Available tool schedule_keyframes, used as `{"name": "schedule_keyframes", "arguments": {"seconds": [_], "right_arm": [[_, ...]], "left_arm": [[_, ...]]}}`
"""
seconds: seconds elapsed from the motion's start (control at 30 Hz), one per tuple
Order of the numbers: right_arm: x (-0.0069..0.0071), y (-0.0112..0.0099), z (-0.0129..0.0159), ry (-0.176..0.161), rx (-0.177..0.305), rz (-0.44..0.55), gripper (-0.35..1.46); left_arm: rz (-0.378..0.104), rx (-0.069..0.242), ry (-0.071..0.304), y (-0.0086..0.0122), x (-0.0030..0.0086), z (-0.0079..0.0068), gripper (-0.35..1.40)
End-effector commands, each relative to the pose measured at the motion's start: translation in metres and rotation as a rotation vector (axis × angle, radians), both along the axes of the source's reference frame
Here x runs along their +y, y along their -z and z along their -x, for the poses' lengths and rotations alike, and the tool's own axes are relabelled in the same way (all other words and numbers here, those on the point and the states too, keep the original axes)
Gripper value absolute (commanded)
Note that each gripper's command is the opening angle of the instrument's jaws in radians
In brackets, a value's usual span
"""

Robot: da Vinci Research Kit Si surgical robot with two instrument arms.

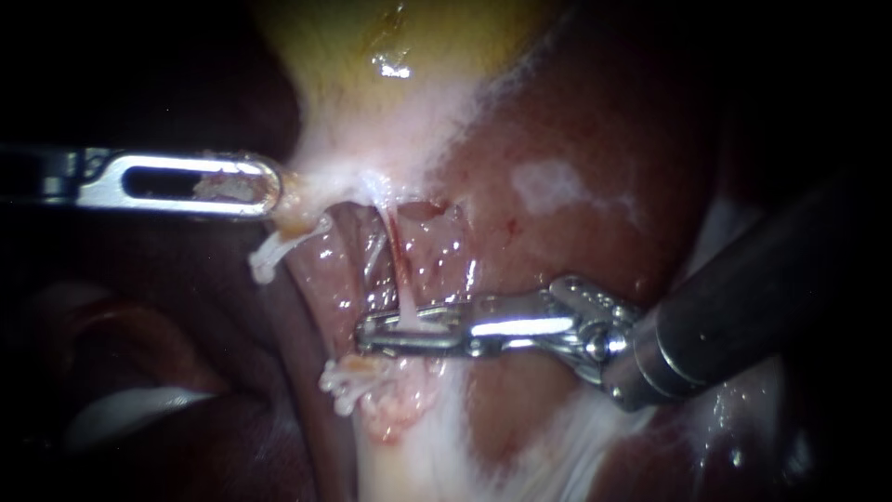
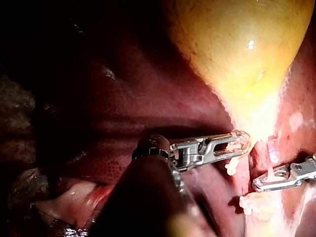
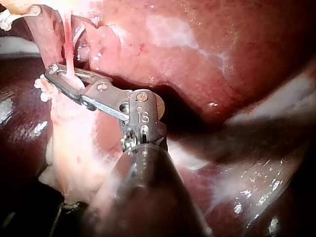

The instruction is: Going back first clip right tube

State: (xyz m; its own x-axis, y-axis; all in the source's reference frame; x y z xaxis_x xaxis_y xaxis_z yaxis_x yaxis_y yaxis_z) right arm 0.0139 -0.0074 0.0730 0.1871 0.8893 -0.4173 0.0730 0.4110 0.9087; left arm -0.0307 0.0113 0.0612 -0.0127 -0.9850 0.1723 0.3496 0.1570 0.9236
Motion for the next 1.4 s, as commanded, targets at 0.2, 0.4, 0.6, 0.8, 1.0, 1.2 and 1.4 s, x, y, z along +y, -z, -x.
{"name": "schedule_keyframes", "arguments": {"seconds": [0.2, 0.4, 0.6, 0.8, 1.0, 1.2, 1.4], "right_arm": [[0.0001, 0.0001, 0.0000, 0.000, 0.000, 0.000, -0.35], [-0.0004, 0.0005, -0.0004, 0.017, 0.033, 0.120, -0.01], [-0.0004, 0.0006, -0.0015, -0.033, 0.002, 0.230, 0.50], [-0.0004, 0.0007, -0.0011, -0.028, 0.015, 0.304, 0.50], [-0.0002, 0.0008, -0.0006, -0.025, 0.021, 0.344, 0.50], [0.0004, 0.0018, 0.0016, -0.019, 0.031, 0.384, 0.50], [0.0016, 0.0043, 0.0051, -0.012, 0.049, 0.467, 0.50]], "left_arm": [[0.001, 0.002, 0.002, -0.0001, 0.0000, -0.0001, -0.35], [0.001, 0.002, 0.001, -0.0001, -0.0001, -0.0002, -0.35], [0.002, 0.002, 0.001, -0.0001, -0.0001, -0.0002, -0.35], [0.002, 0.002, 0.001, -0.0001, -0.0001, -0.0003, -0.35], [0.002, 0.002, 0.001, -0.0001, -0.0002, -0.0003, -0.35], [0.002, 0.002, 0.001, -0.0001, -0.0002, -0.0004, -0.35], [0.002, 0.001, 0.000, -0.0001, -0.0002, -0.0005, -0.35]]}}
